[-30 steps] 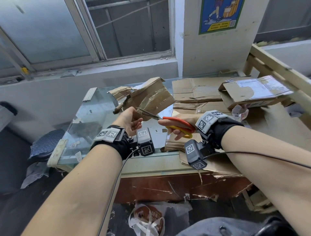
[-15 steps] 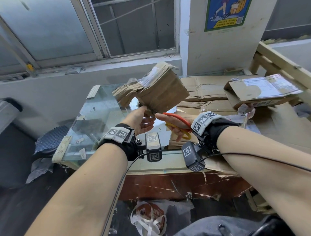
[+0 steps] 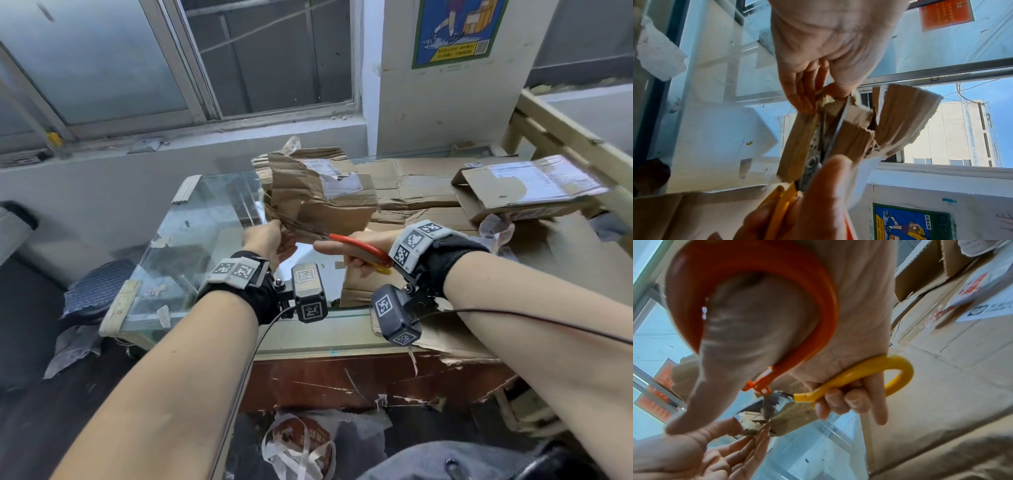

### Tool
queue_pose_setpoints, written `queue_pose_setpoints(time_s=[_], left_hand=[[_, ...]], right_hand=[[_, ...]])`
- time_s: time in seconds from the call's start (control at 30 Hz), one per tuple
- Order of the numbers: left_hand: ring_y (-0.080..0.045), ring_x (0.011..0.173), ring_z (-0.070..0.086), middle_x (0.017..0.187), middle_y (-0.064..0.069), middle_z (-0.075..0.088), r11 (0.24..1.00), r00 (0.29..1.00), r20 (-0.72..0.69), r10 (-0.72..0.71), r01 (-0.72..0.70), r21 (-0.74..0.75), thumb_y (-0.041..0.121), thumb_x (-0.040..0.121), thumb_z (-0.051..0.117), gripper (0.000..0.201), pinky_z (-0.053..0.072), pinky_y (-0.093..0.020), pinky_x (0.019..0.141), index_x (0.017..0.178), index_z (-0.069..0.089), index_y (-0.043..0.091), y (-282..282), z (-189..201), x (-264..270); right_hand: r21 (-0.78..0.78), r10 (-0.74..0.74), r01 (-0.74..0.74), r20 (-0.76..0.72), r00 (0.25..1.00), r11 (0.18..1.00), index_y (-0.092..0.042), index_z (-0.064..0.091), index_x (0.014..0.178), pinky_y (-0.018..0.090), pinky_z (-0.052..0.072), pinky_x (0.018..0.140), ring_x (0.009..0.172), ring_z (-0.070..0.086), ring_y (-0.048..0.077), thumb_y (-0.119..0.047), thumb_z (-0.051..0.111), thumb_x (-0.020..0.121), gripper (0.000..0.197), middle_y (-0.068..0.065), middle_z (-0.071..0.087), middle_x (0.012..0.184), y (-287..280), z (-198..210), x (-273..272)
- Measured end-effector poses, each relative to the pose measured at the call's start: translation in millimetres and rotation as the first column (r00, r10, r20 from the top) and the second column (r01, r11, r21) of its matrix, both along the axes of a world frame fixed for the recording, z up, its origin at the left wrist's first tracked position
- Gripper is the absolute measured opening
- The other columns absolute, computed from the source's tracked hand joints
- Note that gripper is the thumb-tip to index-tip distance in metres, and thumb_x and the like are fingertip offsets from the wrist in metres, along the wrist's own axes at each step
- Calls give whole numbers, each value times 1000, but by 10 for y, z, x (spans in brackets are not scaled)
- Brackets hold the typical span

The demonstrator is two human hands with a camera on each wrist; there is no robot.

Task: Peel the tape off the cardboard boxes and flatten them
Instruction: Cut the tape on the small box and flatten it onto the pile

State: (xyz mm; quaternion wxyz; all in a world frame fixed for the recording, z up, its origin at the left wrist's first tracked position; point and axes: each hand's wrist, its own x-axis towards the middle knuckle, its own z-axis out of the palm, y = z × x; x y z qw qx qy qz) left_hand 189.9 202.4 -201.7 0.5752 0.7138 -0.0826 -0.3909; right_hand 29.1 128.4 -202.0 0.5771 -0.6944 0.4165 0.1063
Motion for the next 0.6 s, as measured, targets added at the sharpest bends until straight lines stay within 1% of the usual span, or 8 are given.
queue_pose_setpoints(time_s=[0.07, 0.13, 0.2, 0.27, 0.33, 0.4, 0.53, 0.6], left_hand=[[-22, 61, 67, 77, -13, 69, 993, 992, 47, 113, -112, -29, 15, 78, 55, 13, 56, -26, 50, 81, 62, 5, -91, -131, 184], [-28, 91, 70, 104, -14, 69, 977, 970, 118, 212, -209, -36, 29, 65, 56, 49, 60, -38, 74, 107, 64, 5, -274, -464, 528], [-31, 98, 68, 105, -13, 68, 935, 919, 174, 353, -343, -85, 28, 61, 55, 41, 57, -42, 85, 99, 64, 14, -300, -526, 654], [-31, 90, 68, 95, -9, 68, 873, 845, 221, 487, -462, -159, 21, 68, 56, 17, 57, -40, 83, 85, 61, 21, -88, -151, 438], [-29, 84, 66, 94, -10, 66, 843, 813, 229, 535, -496, -210, 14, 82, 55, 12, 57, -37, 81, 91, 63, 19, 32, 120, 214], [-27, 72, 64, 90, -11, 59, 813, 824, 128, 551, -497, -301, 4, 91, 47, 14, 58, -35, 68, 92, 56, 14, 44, 162, 137], [-20, 60, 63, 90, -13, 55, 776, 826, 30, 563, -516, -364, -8, 90, 31, 27, 58, -29, 56, 86, 47, 14, 49, 100, 66], [-22, 61, 64, 94, -16, 59, 802, 853, 44, 519, -468, -372, -9, 88, 32, 32, 56, -27, 52, 79, 48, 17, 47, 72, 67]], right_hand=[[-55, 19, -20, -28, 999, 998, -15, 58, 92, 24, 30, 51, 50, 29, 11, -75, 74, 51, 74, 0, 36, 58, -14, -1, 7], [-63, 59, -64, -73, 996, 996, -21, 52, 101, 24, 24, 51, 52, 23, 10, -78, 77, 36, 90, -2, 31, 60, -25, 25, -16], [-73, 53, -63, -127, 990, 995, -19, 51, 97, 23, 23, 49, 49, 22, 9, -74, 77, 35, 86, -3, 32, 59, -54, 62, -97], [-111, 29, -52, -203, 979, 993, -18, 54, 91, 21, 28, 49, 45, 30, 8, -72, 72, 54, 68, -2, 37, 62, -81, 112, -213], [-175, -33, -4, -211, 977, 985, -20, 48, 80, 22, 37, 57, 52, 39, 8, -65, 57, 79, 45, 0, 41, 68, -52, 207, -328], [-244, -101, 54, -189, 977, 968, -20, 47, 80, 30, 41, 70, 64, 44, 12, -62, 52, 85, 42, 2, 45, 72, -29, 292, -431], [-472, -157, 80, -125, 980, 878, -19, 50, 133, 40, 32, 105, 121, 49, 32, -38, 40, 99, 40, 17, 53, 132, 11, 414, -439], [-480, -250, 199, -44, 967, 854, -18, 54, 130, 43, 43, 96, 114, 55, 36, -46, 42, 97, 45, 20, 57, 122, 2, 416, -384]])
